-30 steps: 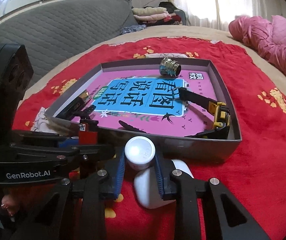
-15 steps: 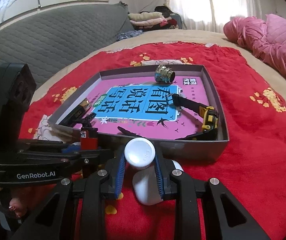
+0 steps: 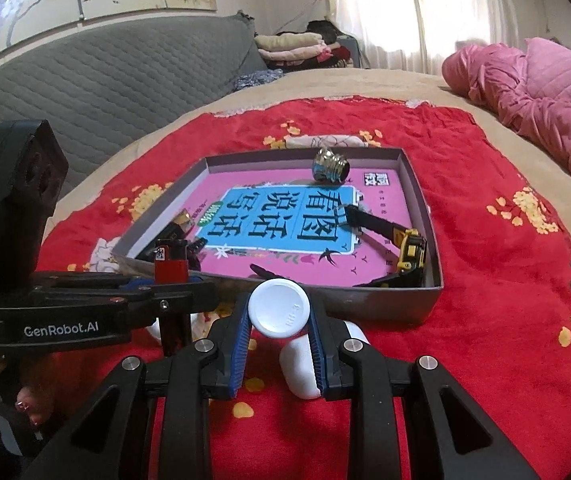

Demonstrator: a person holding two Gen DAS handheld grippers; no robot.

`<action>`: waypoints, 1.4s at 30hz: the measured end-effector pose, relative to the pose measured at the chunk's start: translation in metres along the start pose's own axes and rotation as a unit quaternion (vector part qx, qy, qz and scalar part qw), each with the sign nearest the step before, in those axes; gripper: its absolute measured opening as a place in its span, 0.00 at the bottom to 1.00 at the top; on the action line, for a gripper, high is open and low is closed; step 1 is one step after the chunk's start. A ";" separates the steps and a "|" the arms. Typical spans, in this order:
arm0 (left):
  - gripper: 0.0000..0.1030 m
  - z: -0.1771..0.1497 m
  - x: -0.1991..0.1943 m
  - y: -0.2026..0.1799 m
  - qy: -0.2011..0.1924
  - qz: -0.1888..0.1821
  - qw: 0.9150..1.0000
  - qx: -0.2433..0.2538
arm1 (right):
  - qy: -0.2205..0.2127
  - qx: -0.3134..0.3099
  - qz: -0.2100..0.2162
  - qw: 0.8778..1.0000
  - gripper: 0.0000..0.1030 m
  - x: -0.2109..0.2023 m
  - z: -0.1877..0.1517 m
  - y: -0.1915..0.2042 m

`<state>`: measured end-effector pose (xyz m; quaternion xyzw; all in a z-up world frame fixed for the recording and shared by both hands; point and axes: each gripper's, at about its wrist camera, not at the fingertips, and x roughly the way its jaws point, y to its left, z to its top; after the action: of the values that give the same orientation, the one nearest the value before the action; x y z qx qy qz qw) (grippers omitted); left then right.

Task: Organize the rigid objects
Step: 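Lift the lighter over the box with the left gripper while the right gripper lifts the bottle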

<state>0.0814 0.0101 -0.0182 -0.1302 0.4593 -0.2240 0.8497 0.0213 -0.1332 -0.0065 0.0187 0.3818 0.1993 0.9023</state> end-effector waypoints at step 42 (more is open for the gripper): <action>0.18 0.029 -0.050 0.045 -0.099 0.089 0.991 -0.024 | -0.056 0.007 -0.024 0.998 0.27 -0.029 0.038 0.002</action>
<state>0.0935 0.0747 0.0148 -0.1308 0.3877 -0.1228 0.9041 0.0286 -0.1377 0.0405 0.0272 0.3321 0.1736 0.9267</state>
